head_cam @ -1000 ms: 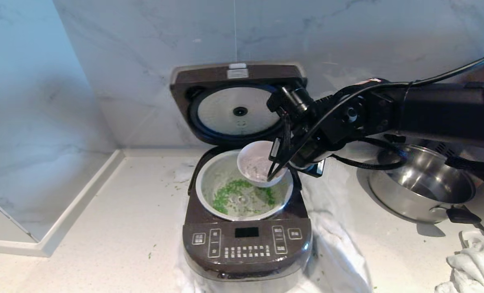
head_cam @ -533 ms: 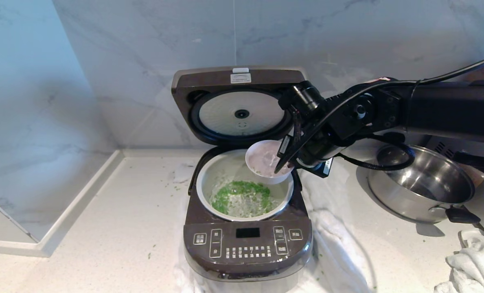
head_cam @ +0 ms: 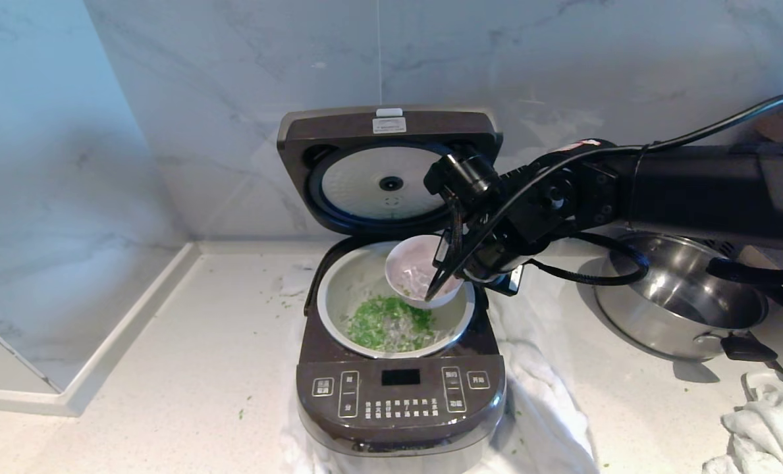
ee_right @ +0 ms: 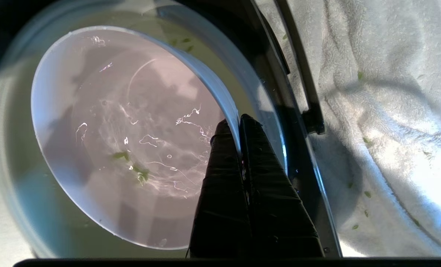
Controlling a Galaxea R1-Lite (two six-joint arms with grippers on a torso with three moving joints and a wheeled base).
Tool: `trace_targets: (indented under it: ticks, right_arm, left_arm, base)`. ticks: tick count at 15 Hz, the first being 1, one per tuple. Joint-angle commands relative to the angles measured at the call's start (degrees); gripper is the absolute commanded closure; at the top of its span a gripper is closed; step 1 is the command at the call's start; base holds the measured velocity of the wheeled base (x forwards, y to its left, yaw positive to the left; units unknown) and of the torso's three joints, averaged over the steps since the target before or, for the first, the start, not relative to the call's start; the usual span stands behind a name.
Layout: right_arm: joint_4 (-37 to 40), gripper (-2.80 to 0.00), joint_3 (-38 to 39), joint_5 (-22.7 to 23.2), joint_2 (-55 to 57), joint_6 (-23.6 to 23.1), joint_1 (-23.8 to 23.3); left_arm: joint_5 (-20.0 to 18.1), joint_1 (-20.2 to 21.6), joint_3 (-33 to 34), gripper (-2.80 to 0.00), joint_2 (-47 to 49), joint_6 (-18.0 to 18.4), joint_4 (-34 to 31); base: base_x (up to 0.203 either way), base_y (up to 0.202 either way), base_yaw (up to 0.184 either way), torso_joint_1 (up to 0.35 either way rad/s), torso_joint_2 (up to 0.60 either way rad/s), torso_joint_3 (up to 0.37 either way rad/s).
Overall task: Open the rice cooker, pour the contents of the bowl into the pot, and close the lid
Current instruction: Pour the water from the bowl into the rice cooker
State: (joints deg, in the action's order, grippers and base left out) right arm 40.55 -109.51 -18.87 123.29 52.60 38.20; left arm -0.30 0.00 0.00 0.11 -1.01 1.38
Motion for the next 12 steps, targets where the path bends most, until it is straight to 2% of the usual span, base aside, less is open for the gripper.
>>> trace_targets:
  ticks: [1, 6, 12]
  right_arm:
    - [0.24, 0.0, 0.0, -1.38, 0.89, -0.1, 0.39]
    - [0.17, 0.0, -0.09, -7.15, 1.6, -2.07, 1.71]
    - [0.06, 0.0, -1.06, -11.41, 1.34, -4.34, 3.75]
  left_arm:
    - [-0.01, 0.0, 0.44, 0.0, -0.02, -0.04, 0.03]
    - [-0.03, 0.0, 0.44, 0.0, -0.02, -0.04, 0.03]
    - [-0.06, 0.0, 0.44, 0.0, -0.02, -0.04, 0.11]
  base:
    - [0.0, 0.0, 0.0, 0.0, 0.0, 0.0]
    - [0.0, 0.0, 0.0, 0.0, 0.0, 0.0]
    - [0.0, 0.0, 0.0, 0.0, 0.0, 0.0]
